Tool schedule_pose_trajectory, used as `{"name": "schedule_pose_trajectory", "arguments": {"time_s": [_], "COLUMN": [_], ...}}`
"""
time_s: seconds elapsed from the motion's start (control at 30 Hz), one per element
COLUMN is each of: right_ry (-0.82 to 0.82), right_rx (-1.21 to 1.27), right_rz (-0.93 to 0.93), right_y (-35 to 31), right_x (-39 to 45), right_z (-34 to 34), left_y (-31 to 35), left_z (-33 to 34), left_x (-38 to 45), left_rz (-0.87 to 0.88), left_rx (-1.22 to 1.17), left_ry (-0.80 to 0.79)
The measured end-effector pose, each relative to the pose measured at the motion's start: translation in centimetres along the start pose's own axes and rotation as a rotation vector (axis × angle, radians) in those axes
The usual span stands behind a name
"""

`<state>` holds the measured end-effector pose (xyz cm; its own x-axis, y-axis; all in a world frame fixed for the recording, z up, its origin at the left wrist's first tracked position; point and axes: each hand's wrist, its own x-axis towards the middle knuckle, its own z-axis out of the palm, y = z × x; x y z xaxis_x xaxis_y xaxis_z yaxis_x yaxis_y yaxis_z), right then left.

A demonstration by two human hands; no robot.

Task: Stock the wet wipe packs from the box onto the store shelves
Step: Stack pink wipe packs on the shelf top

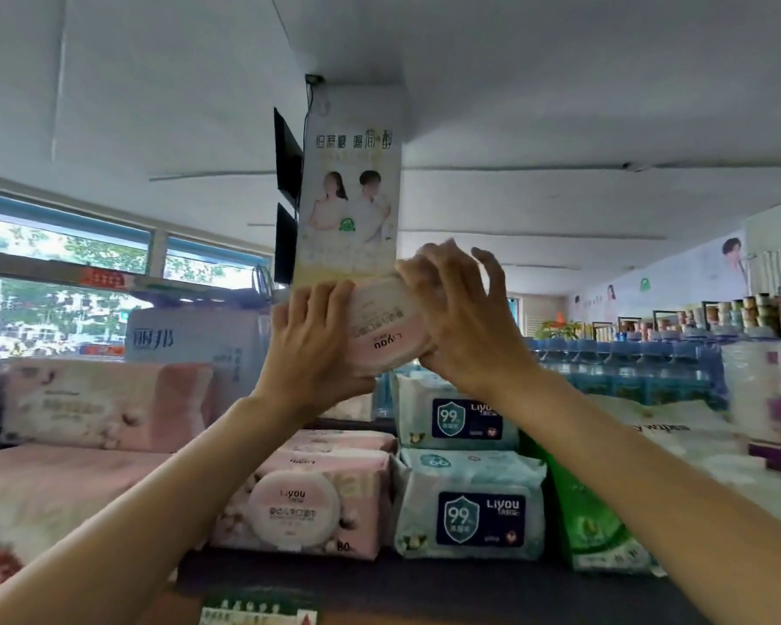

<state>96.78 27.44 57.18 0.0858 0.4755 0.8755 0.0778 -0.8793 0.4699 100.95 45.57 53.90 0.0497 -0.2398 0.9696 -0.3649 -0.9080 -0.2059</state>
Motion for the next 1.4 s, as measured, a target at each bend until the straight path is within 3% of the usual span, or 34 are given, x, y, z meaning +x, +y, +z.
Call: {"name": "schedule_pose_trajectory", "arguments": {"time_s": [0.07,0.13,0.2,0.27,0.33,0.43,0.47,0.53,0.63,0.7,0.77,0.93,1.03,1.1,1.13,1.23,1.3,1.4], "right_ry": [0.029,-0.162,-0.337,-0.390,-0.418,-0.402,-0.400,-0.432,-0.499,-0.509,-0.544,-0.565,-0.486,-0.431,-0.452,-0.665,-0.705,-0.692], "right_rx": [0.141,0.516,0.715,0.586,0.357,0.164,0.153,0.145,0.103,0.134,0.132,0.055,0.043,0.067,0.058,0.079,0.091,0.083], "right_rz": [0.308,0.454,0.294,0.140,0.081,0.030,0.007,-0.051,-0.121,-0.147,-0.163,-0.344,-0.303,-0.313,-0.318,-0.353,-0.352,-0.320], "right_y": [-1.0,-2.3,-4.0,-5.5,-6.4,-7.5,-7.8,-8.2,-7.9,-6.7,-5.1,-3.8,-3.7,-3.8,-3.9,-3.9,-3.5,-3.5], "right_x": [0.3,0.4,0.0,-0.6,-0.8,-0.9,-0.9,-0.9,-0.3,0.6,1.1,-0.3,-1.4,-1.7,-1.7,-2.8,-3.0,-2.1], "right_z": [-0.6,-0.9,-0.8,-0.6,-0.3,0.9,1.5,3.1,6.1,8.3,10.0,12.7,14.1,14.1,14.0,13.7,13.1,13.1], "left_y": [0.1,0.5,1.4,1.1,0.7,1.3,1.4,1.6,0.1,-1.6,-2.8,-5.6,-5.0,-4.7,-4.7,-5.1,-4.9,-4.9], "left_z": [-0.3,-0.1,-0.7,-0.8,-0.7,-1.7,-1.7,-2.1,-0.6,1.0,2.4,6.1,7.1,8.3,8.7,9.6,9.4,8.8], "left_x": [0.2,0.6,1.5,2.0,2.1,1.0,0.6,-0.3,-1.6,-1.8,-2.0,-3.0,-2.7,-2.5,-2.5,-2.8,-2.6,-2.3], "left_rz": [-0.268,-0.598,-0.960,-1.260,-1.448,-1.430,-1.365,-1.404,-1.354,-1.481,-1.577,-1.531,-1.432,-1.205,-1.002,-0.369,-0.211,-0.158], "left_rx": [-0.193,-0.474,-0.895,-1.294,-1.546,-1.615,-1.622,-1.654,-1.547,-1.526,-1.525,-1.313,-1.145,-0.893,-0.685,-0.096,-0.030,-0.011], "left_ry": [0.039,0.050,0.060,0.032,-0.141,-0.393,-0.425,-0.406,-0.455,-0.598,-0.641,-0.546,-0.493,-0.458,-0.484,-0.679,-0.826,-0.921]}}
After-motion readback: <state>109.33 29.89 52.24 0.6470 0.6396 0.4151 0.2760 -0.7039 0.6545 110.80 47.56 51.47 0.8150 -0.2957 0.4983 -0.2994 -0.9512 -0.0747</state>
